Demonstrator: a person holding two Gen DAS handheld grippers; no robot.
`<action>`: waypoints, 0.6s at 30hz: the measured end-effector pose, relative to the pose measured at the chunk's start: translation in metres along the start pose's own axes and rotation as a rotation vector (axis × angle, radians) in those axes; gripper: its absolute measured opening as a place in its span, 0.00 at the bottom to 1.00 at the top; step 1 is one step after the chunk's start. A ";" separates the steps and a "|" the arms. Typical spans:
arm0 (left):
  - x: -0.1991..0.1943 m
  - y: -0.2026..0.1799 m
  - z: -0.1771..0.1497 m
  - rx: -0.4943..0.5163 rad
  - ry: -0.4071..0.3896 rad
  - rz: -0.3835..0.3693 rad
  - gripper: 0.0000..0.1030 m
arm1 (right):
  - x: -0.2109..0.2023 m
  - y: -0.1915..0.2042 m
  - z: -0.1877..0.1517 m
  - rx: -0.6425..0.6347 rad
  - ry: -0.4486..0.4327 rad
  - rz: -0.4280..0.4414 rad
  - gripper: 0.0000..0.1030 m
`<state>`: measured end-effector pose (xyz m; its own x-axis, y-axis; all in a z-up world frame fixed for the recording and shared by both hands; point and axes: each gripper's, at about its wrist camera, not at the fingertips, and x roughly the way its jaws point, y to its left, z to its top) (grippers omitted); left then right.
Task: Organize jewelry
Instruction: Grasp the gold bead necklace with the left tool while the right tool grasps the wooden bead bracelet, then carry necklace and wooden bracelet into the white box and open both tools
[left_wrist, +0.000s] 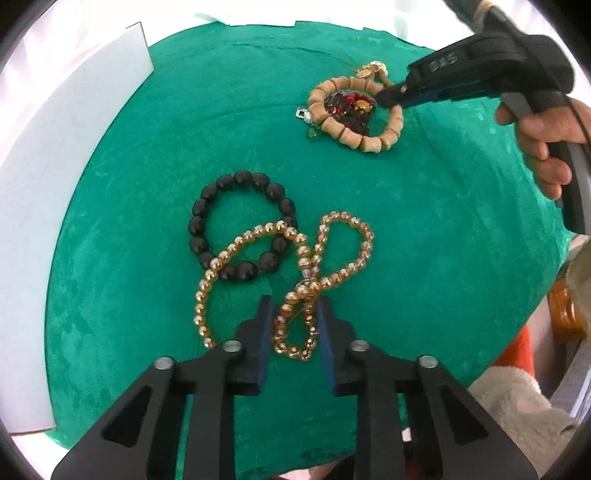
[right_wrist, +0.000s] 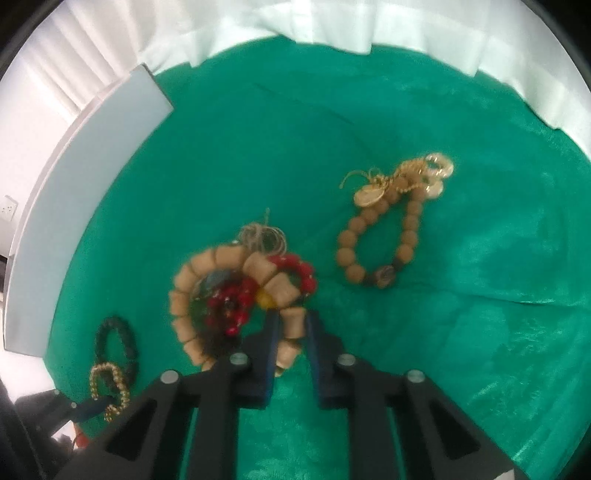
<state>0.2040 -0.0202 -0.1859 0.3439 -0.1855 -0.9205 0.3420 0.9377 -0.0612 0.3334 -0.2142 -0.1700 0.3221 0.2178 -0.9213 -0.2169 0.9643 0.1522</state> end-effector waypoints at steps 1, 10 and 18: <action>-0.003 0.000 0.001 0.000 -0.005 -0.007 0.06 | -0.010 0.002 0.000 -0.005 -0.020 0.003 0.14; -0.058 0.011 0.020 -0.067 -0.124 -0.091 0.05 | -0.087 0.026 0.000 -0.079 -0.162 0.023 0.14; -0.128 0.028 0.038 -0.114 -0.254 -0.124 0.05 | -0.136 0.044 0.001 -0.129 -0.251 0.048 0.14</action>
<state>0.2024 0.0184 -0.0557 0.5184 -0.3547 -0.7781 0.2998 0.9276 -0.2231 0.2809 -0.2010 -0.0379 0.5230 0.3086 -0.7945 -0.3477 0.9283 0.1317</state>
